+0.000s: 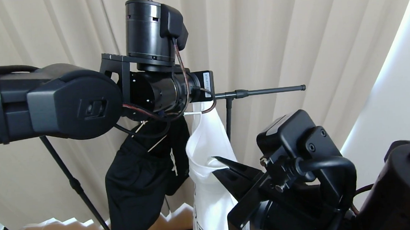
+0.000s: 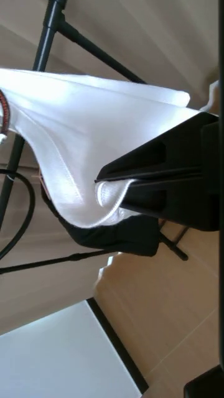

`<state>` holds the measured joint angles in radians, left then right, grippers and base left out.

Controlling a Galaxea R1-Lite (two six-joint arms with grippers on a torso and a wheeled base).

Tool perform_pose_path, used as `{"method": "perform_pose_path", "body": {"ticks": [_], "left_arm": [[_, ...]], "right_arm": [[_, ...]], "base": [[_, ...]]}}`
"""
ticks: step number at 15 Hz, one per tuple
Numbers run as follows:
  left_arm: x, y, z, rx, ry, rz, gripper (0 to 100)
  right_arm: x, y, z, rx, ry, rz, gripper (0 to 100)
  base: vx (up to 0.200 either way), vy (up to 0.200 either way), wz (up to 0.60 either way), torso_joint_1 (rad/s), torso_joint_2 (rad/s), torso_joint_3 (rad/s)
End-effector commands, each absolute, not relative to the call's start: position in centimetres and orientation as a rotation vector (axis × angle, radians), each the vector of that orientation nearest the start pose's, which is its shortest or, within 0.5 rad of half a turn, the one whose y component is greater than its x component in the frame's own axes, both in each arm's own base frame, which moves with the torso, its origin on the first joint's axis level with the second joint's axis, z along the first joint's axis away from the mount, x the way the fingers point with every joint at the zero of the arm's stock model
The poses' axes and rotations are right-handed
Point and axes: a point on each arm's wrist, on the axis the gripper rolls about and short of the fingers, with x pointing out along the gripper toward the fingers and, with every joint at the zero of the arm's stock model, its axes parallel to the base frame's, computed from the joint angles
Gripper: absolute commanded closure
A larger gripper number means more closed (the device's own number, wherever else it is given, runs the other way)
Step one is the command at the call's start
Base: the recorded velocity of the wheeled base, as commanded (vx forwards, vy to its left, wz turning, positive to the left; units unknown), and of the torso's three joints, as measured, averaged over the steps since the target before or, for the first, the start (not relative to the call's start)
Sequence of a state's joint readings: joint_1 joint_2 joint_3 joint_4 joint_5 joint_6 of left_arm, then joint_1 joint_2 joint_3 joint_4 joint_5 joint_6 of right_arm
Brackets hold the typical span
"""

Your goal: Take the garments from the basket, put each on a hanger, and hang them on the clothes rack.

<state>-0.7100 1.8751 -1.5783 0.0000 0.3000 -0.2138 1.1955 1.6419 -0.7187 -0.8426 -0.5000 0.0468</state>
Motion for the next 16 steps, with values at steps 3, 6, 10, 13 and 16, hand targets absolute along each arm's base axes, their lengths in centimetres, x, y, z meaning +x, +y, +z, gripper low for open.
{"method": "perform_pose_path", "body": {"ticks": [3,6,10,13,16], "left_arm": [[28.9,-23.7,27.8,-0.057,0.315,-0.367,100],[26.7,-20.9,29.7,-0.045,0.347,-0.336,100],[22.7,-17.2,29.0,0.026,0.462,-0.309,100],[20.0,-15.8,25.7,0.139,0.613,-0.313,100],[16.9,-16.1,22.1,0.237,0.723,-0.387,100]], "right_arm": [[11.6,26.3,19.8,-0.017,0.066,0.684,100],[13.9,23.9,19.3,-0.175,0.092,0.564,100],[17.9,21.2,19.3,-0.26,0.128,0.344,100],[20.8,21.5,19.3,-0.225,0.124,0.247,100],[22.9,23.8,19.4,-0.073,0.123,0.215,100]], "base": [[0.0,0.0,0.0,0.0,0.0,0.0],[0.0,0.0,0.0,0.0,0.0,0.0],[0.0,0.0,0.0,0.0,0.0,0.0],[0.0,0.0,0.0,0.0,0.0,0.0],[0.0,0.0,0.0,0.0,0.0,0.0]]}}
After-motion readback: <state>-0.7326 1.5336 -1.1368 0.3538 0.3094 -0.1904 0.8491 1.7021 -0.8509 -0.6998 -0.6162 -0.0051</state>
